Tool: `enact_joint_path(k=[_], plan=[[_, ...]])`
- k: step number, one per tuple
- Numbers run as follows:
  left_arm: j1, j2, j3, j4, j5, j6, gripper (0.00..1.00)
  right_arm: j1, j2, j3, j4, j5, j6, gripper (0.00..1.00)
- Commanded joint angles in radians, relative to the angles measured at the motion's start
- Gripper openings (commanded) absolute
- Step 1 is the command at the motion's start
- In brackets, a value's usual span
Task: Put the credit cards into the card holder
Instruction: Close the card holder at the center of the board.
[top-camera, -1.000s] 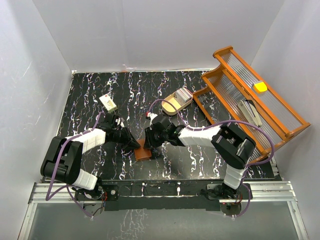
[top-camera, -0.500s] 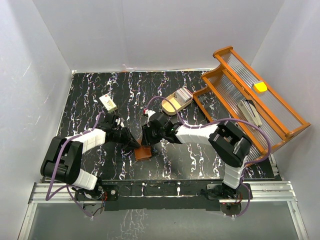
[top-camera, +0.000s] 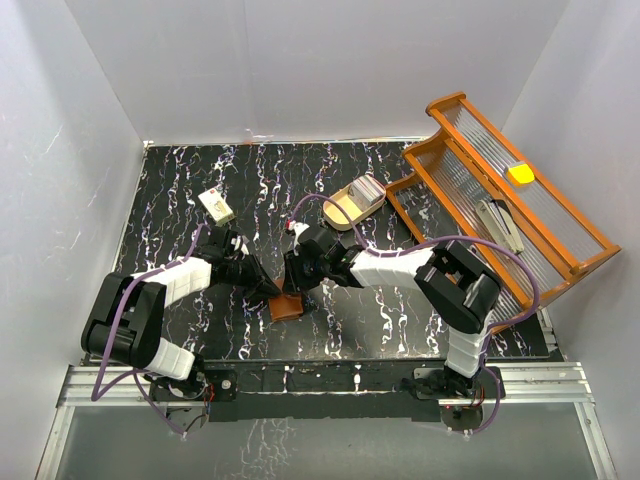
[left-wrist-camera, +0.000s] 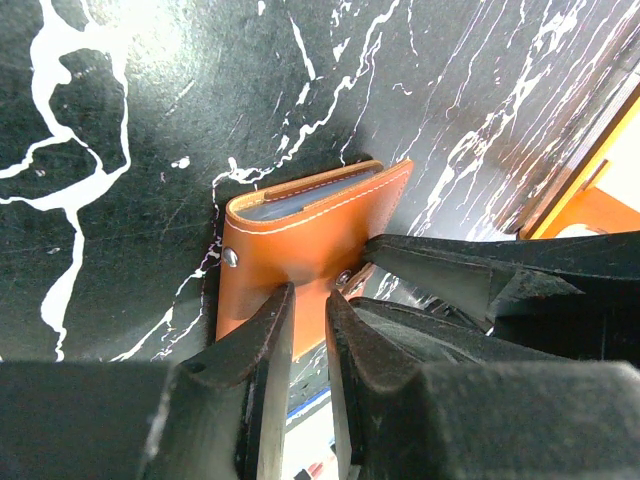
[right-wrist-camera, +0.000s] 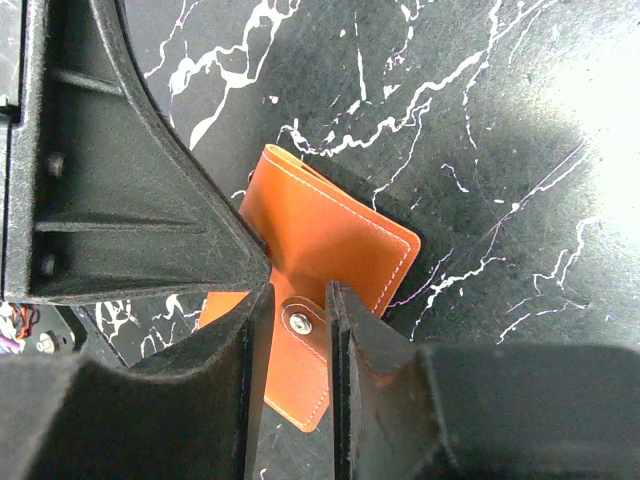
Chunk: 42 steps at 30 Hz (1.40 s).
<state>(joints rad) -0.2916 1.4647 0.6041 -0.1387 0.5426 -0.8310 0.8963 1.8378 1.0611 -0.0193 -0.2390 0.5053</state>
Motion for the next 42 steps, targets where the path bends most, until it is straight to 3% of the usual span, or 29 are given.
enact_joint_path(k=[1,14,23,42], plan=[[-0.006,0.018,-0.023,-0.027,-0.027,0.009,0.19,0.006,-0.030,0.015,0.039,-0.023,-0.003,0.25],[-0.006,0.013,-0.021,-0.031,-0.026,0.010,0.19,0.006,-0.091,0.026,-0.046,0.072,-0.010,0.27],[-0.006,0.013,-0.024,-0.031,-0.028,0.011,0.19,0.007,-0.087,0.005,-0.040,0.054,0.009,0.21],[-0.006,0.015,-0.020,-0.031,-0.026,0.010,0.19,0.029,-0.053,-0.007,-0.032,0.047,0.024,0.20]])
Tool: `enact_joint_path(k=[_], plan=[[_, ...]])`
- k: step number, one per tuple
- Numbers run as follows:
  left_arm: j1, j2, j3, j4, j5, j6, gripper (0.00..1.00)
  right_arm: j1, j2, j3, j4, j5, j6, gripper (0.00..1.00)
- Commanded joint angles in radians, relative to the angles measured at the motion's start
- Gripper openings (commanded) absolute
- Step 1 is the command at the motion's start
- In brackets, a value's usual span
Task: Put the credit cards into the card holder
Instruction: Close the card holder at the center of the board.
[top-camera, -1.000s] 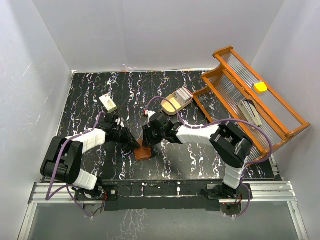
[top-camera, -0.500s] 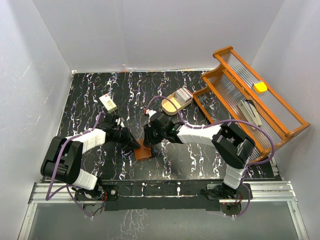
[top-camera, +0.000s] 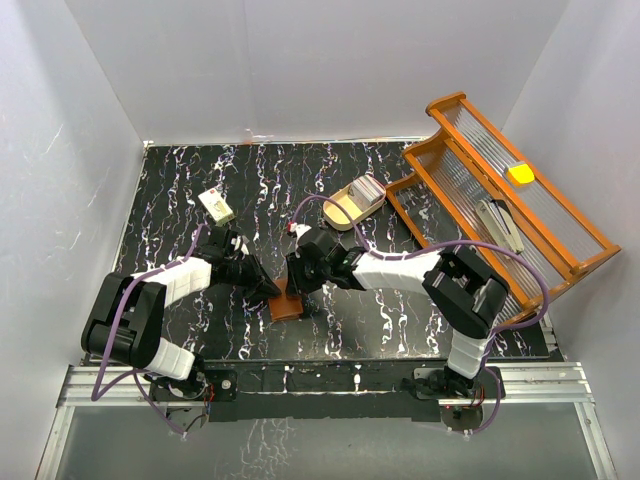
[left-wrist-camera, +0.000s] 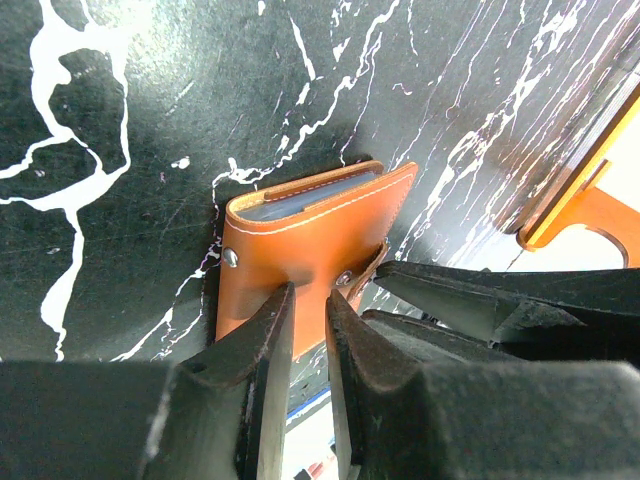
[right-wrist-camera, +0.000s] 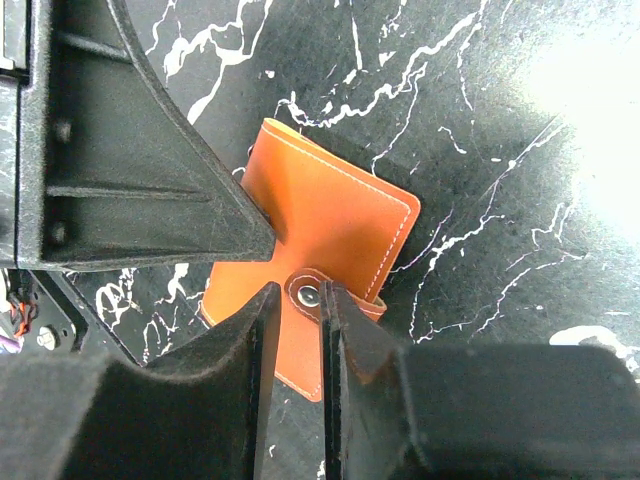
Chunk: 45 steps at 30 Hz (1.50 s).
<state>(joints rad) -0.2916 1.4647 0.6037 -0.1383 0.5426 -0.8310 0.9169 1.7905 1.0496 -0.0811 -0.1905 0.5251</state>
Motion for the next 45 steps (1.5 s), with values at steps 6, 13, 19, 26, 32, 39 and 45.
enact_joint_path(k=[6,13,19,26,32,39,45], plan=[[-0.006,0.013,-0.023,-0.032,-0.026,0.009,0.19,0.013,-0.001,0.004,0.030,0.000,0.004,0.18],[-0.007,0.012,-0.022,-0.032,-0.027,0.009,0.19,0.026,0.004,0.000,0.022,0.005,0.005,0.16],[-0.006,0.013,-0.022,-0.033,-0.027,0.010,0.19,0.031,0.012,0.009,-0.006,0.038,-0.006,0.16],[-0.006,0.016,-0.023,-0.030,-0.026,0.010,0.19,0.034,0.018,0.022,-0.027,0.066,-0.018,0.16],[-0.006,0.015,-0.023,-0.030,-0.026,0.010,0.19,0.034,0.028,0.040,-0.037,0.080,-0.028,0.16],[-0.006,0.013,-0.026,-0.029,-0.026,0.010,0.19,0.034,0.053,0.070,-0.064,0.081,-0.031,0.15],[-0.006,0.016,-0.025,-0.027,-0.026,0.010,0.19,0.034,0.072,0.086,-0.108,0.098,-0.033,0.09]])
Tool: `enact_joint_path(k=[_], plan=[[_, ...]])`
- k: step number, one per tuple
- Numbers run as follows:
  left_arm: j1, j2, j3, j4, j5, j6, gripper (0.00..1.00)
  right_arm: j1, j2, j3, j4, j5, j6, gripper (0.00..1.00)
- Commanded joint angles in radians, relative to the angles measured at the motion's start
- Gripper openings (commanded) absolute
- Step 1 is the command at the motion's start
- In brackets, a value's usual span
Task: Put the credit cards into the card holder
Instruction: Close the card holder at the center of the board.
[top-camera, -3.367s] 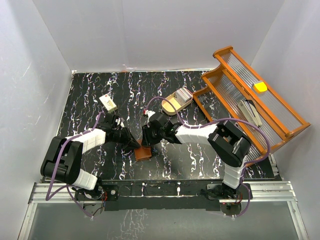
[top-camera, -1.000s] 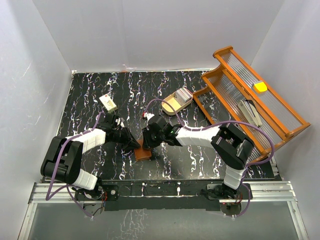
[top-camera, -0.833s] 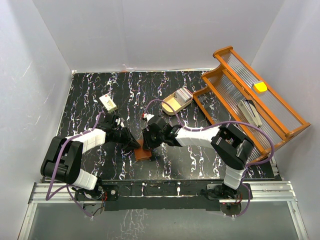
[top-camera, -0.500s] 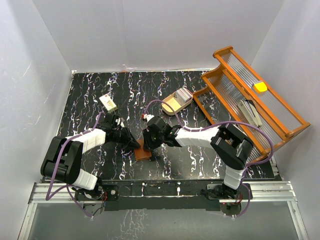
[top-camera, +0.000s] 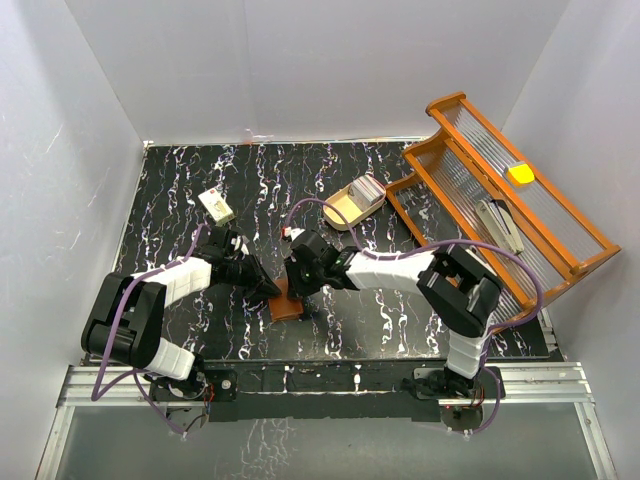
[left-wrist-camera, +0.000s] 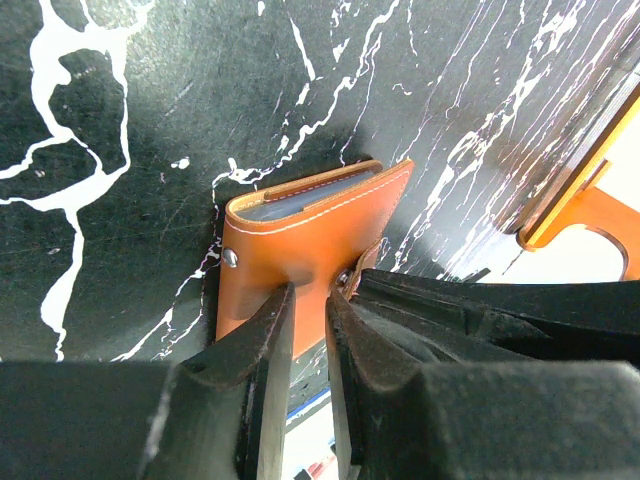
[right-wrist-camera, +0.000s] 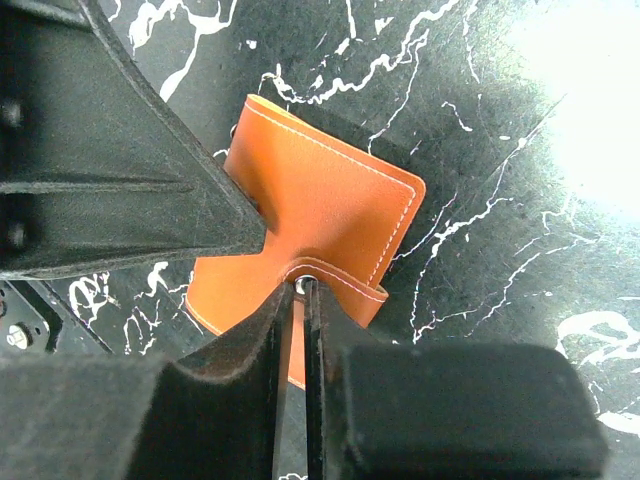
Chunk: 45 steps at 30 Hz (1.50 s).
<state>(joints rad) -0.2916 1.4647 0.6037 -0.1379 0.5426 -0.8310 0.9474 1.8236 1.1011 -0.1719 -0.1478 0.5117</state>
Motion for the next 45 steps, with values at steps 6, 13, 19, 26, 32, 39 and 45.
enact_joint_path(k=[6,13,19,26,32,39,45], plan=[[-0.006,0.021,-0.027,-0.023,-0.023,0.010,0.19,0.006,0.069,0.062,-0.064,0.063,-0.030,0.03],[-0.006,0.022,-0.029,-0.018,-0.021,0.010,0.19,0.013,0.108,0.098,-0.121,0.093,-0.035,0.03],[-0.005,0.023,-0.040,0.000,-0.013,0.005,0.19,0.015,0.193,0.176,-0.228,0.120,-0.052,0.05],[-0.006,0.017,-0.059,0.007,-0.008,0.008,0.19,0.012,0.296,0.271,-0.337,0.120,-0.077,0.05],[-0.006,0.022,-0.055,0.008,-0.008,0.012,0.19,0.011,0.403,0.345,-0.427,0.090,-0.116,0.04],[-0.006,0.019,-0.039,-0.005,-0.016,0.014,0.19,0.001,0.411,0.358,-0.427,0.107,-0.127,0.05],[-0.006,-0.054,0.030,-0.082,-0.085,0.028,0.27,-0.001,0.272,0.360,-0.402,0.136,-0.121,0.09]])
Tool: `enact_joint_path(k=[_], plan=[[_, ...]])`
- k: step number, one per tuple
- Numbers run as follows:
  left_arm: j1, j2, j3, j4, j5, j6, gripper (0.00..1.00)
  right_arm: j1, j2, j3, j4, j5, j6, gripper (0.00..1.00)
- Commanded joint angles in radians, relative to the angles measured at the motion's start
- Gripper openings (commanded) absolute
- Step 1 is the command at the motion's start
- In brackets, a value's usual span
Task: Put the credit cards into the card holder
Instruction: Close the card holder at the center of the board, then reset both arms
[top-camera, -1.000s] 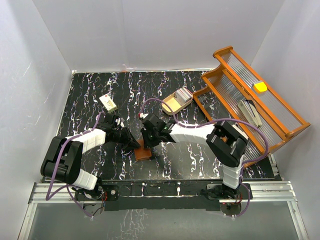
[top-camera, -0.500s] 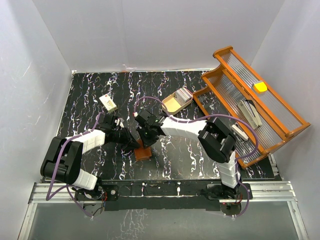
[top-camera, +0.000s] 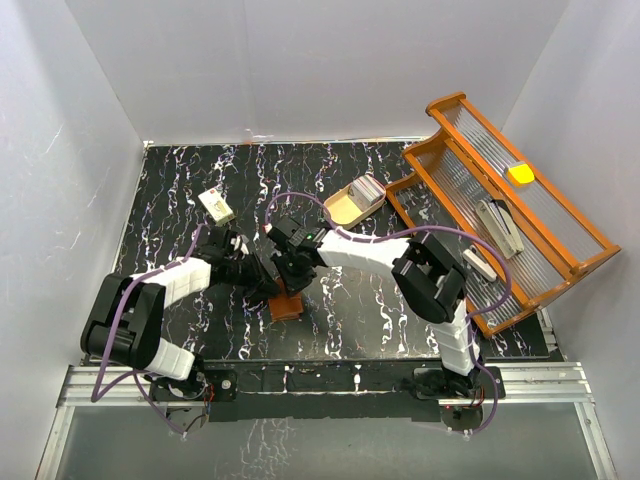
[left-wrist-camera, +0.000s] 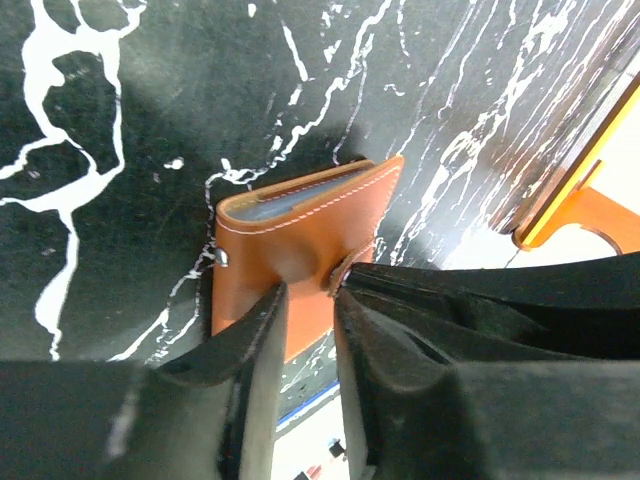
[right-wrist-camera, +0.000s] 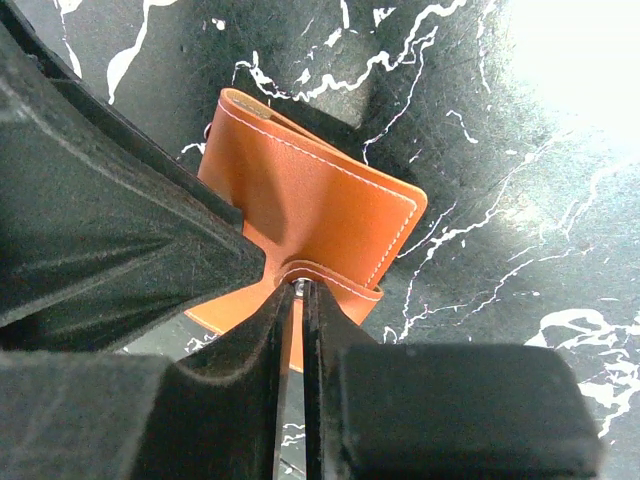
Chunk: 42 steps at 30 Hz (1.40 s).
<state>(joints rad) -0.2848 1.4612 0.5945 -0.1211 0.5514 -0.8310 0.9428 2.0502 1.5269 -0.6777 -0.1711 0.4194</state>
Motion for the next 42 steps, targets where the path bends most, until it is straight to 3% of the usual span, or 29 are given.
enact_joint_path(k=[1,14,17,19,20,22,23,24,33,42], plan=[[-0.013,-0.070,0.052,-0.117,-0.111,0.030,0.30,0.002,0.017,-0.068,0.115,0.157,-0.023,0.09],[-0.011,-0.414,0.290,-0.437,-0.343,0.111,0.48,-0.009,-0.460,-0.238,0.267,0.235,0.058,0.28],[-0.011,-0.477,0.392,-0.543,-0.398,0.147,0.53,-0.009,-0.595,-0.300,0.301,0.288,0.066,0.43],[-0.011,-0.507,0.455,-0.593,-0.411,0.176,0.77,-0.009,-0.673,-0.316,0.293,0.340,0.069,0.56],[-0.012,-0.521,0.480,-0.607,-0.407,0.191,0.95,-0.009,-0.709,-0.318,0.283,0.363,0.070,0.62],[-0.011,-0.542,0.522,-0.629,-0.397,0.209,0.99,-0.009,-0.775,-0.317,0.260,0.399,0.070,0.77],[-0.011,-0.551,0.540,-0.636,-0.390,0.215,0.99,-0.009,-0.802,-0.317,0.250,0.413,0.071,0.92],[-0.012,-0.564,0.554,-0.640,-0.386,0.221,0.99,-0.009,-0.827,-0.319,0.244,0.423,0.070,0.97],[-0.011,-0.655,0.543,-0.569,-0.264,0.211,0.99,-0.009,-1.051,-0.457,0.301,0.467,0.113,0.98],[-0.011,-0.697,0.491,-0.573,-0.263,0.215,0.99,-0.009,-1.124,-0.527,0.312,0.484,0.163,0.98]])
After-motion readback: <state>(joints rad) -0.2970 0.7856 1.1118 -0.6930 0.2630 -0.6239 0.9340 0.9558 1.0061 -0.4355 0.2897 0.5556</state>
